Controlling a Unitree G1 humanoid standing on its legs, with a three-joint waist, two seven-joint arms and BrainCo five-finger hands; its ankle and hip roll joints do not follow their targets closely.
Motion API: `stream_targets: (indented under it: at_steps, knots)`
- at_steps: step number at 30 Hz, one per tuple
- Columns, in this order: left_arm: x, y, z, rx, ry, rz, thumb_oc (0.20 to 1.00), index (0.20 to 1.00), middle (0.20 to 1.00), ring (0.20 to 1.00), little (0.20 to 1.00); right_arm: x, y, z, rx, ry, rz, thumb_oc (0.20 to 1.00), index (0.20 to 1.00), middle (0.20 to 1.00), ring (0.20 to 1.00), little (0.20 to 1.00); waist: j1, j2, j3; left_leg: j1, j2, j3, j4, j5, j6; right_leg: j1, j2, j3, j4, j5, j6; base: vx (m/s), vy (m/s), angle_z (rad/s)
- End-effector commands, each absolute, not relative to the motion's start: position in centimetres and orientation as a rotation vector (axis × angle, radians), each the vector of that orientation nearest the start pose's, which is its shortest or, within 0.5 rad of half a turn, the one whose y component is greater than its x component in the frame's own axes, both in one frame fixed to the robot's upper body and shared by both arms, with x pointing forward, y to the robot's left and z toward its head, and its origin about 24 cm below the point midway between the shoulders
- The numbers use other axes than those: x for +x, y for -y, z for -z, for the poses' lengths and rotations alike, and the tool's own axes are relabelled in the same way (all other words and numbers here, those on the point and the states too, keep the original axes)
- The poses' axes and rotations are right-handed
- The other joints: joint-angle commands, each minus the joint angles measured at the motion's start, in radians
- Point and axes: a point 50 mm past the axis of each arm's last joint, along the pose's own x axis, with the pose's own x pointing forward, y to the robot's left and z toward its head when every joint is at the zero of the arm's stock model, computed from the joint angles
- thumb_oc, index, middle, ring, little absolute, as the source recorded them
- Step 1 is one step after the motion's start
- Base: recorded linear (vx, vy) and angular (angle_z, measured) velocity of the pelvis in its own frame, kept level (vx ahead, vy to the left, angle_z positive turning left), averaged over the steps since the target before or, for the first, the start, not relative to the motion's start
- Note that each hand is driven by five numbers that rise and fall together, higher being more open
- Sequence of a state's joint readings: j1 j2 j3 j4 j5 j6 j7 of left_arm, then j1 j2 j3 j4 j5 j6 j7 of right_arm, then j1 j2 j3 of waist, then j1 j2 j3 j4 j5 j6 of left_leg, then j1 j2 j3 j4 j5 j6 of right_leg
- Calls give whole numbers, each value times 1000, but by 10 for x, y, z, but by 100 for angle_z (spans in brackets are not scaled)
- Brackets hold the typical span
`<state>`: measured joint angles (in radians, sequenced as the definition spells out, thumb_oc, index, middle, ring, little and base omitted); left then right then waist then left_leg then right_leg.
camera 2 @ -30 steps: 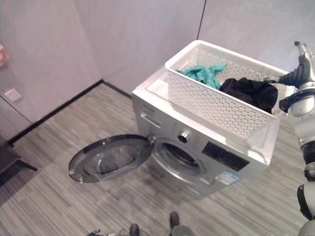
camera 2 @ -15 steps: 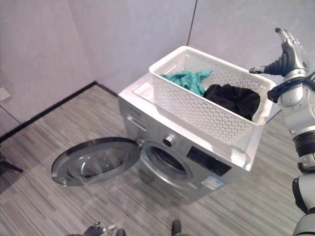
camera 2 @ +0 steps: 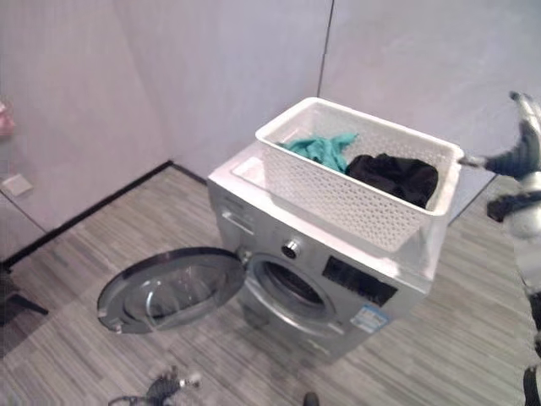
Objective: Grab the laundry basket,head to the washer,open it,put in the laundry and shut it.
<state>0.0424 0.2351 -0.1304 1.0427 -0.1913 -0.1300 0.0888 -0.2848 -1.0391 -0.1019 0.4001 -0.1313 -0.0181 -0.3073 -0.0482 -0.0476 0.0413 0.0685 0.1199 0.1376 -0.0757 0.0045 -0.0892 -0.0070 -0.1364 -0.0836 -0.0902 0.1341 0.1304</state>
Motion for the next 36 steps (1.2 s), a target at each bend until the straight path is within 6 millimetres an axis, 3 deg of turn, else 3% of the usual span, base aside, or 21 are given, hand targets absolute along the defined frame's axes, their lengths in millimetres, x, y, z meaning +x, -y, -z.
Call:
stream_targets:
  at_steps: [1, 3, 4, 5, 6, 9, 12, 13, 14, 18, 19, 21, 22, 23, 29, 30, 36]
  knots:
    - [132, -249, 137, 191, -902, -243, 1000, 1000, 1000, 1000, 1000, 266, 395, -207, -981, 219, 749, 1000, 1000, 1000, 1000, 1000, 9, -64, 0, -26, 12, 7, 73, -81, 18, 34, -52, 3, 6, -81, 48, -1, -6, -14]
    - [134, -254, 134, 184, -881, -271, 1000, 1000, 1000, 1000, 1000, 250, 405, -178, -878, 153, 779, 1000, 1000, 1000, 1000, 1000, 6, -62, 3, -27, 12, 9, 74, -81, 18, 33, -53, 5, 6, -82, 49, -2, -13, -16]
    - [134, -257, 133, 190, -869, -299, 1000, 1000, 1000, 1000, 1000, 235, 411, -152, -793, 95, 801, 1000, 1000, 1000, 1000, 1000, -3, -60, 6, -27, 12, 10, 75, -82, 17, 31, -53, 6, 5, -82, 48, 2, -16, -15]
    - [133, -258, 133, 194, -869, -296, 1000, 1000, 1000, 1000, 1000, 234, 411, -151, -792, 93, 803, 1000, 1000, 1000, 1000, 1000, 0, -62, 5, -27, 12, 10, 75, -82, 17, 31, -53, 5, 4, -82, 48, 11, -32, 0]
    - [130, -262, 133, 202, -865, -339, 1000, 1000, 1000, 1000, 1000, 209, 413, -108, -651, 4, 834, 1000, 1000, 1000, 1000, 1000, -8, -60, 6, -26, 13, 11, 72, -81, 16, 31, -53, 6, 4, -83, 49, 0, 0, 0]
    - [128, -263, 133, 201, -870, -347, 1000, 1000, 1000, 1000, 1000, 199, 412, -93, -622, -39, 838, 1000, 1000, 1000, 1000, 1000, -8, -60, 5, -26, 13, 11, 71, -80, 15, 30, -53, 5, 3, -83, 49, 0, 0, 0]
    - [121, -264, 135, 178, -879, -377, 1000, 1000, 1000, 1000, 1000, 175, 399, -38, -443, -174, 852, 1000, 1000, 1000, 1000, 1000, -19, -54, 7, -27, 14, 14, 69, -78, 13, 25, -52, 7, 3, -83, 49, -3, -8, -1]
    - [121, -264, 135, 179, -879, -377, 1000, 1000, 1000, 1000, 1000, 175, 399, -38, -441, -174, 851, 1000, 1000, 1000, 1000, 1000, -19, -55, 7, -26, 14, 14, 69, -78, 13, 25, -53, 7, 3, -84, 49, 0, 0, 0]
    - [118, -264, 136, 163, -883, -388, 1000, 1000, 1000, 1000, 1000, 166, 391, -9, -295, -239, 865, 1000, 1000, 1000, 1000, 1000, -22, -53, 9, -27, 15, 17, 68, -76, 12, 22, -52, 10, 3, -83, 49, -7, -11, -8]
    - [113, -260, 139, 130, -890, -410, 1000, 1000, 1000, 1000, 1000, 141, 368, 44, -19, -353, 908, 1000, 1000, 1000, 1000, 1000, -29, -47, 11, -23, 18, 23, 61, -73, 9, 21, -52, 11, 3, -84, 50, 0, -8, -4]
    - [113, -260, 139, 130, -890, -410, 1000, 1000, 1000, 1000, 1000, 141, 368, 44, -19, -353, 908, 1000, 1000, 1000, 1000, 1000, -29, -47, 11, -22, 18, 23, 60, -73, 9, 22, -52, 11, 3, -84, 50, 0, 0, 0]
    - [111, -257, 141, 108, -890, -409, 1000, 1000, 1000, 1000, 1000, 122, 357, 71, 29, -492, 908, 1000, 1000, 1000, 1000, 1000, -33, -43, 11, -21, 18, 23, 58, -71, 6, 22, -52, 8, 3, -84, 49, 0, 0, 0]
    - [111, -257, 141, 108, -890, -409, 1000, 1000, 1000, 1000, 1000, 122, 358, 71, 30, -492, 908, 1000, 1000, 1000, 1000, 1000, -33, -43, 11, -21, 18, 23, 58, -71, 6, 22, -52, 7, 3, -84, 49, 0, 0, 0]
    - [109, -255, 142, 106, -893, -401, 1000, 1000, 1000, 1000, 1000, 111, 351, 86, 32, -586, 900, 1000, 1000, 1000, 1000, 1000, -34, -41, 12, -22, 19, 23, 58, -69, 6, 22, -52, 7, 3, -84, 49, 0, 0, 0]
    - [110, -248, 144, 126, -907, -353, 1000, 1000, 1000, 1000, 1000, 76, 324, 127, -1, -937, 803, 1000, 1000, 1000, 1000, 1000, -29, -35, 15, -19, 18, 22, 54, -66, 2, 26, -51, 3, 3, -84, 49, 0, 0, 0]
    - [70, -222, 168, 383, -1207, -33, 1000, 1000, 1000, 1000, 1000, 47, 259, 163, -335, -1326, 276, 1000, 1000, 1000, 1000, 1000, 49, 26, -9, 9, -30, -34, -12, -34, 20, 53, -34, -146, 3, -124, 24, 0, 0, 0]
    - [69, -221, 168, 377, -1207, -35, 1000, 1000, 1000, 1000, 1000, 45, 259, 163, -326, -1331, 286, 1000, 1000, 1000, 1000, 1000, 48, 27, -10, 11, -28, -34, -12, -36, 19, 57, -33, -146, 3, -127, 25, 12, -2, 11]
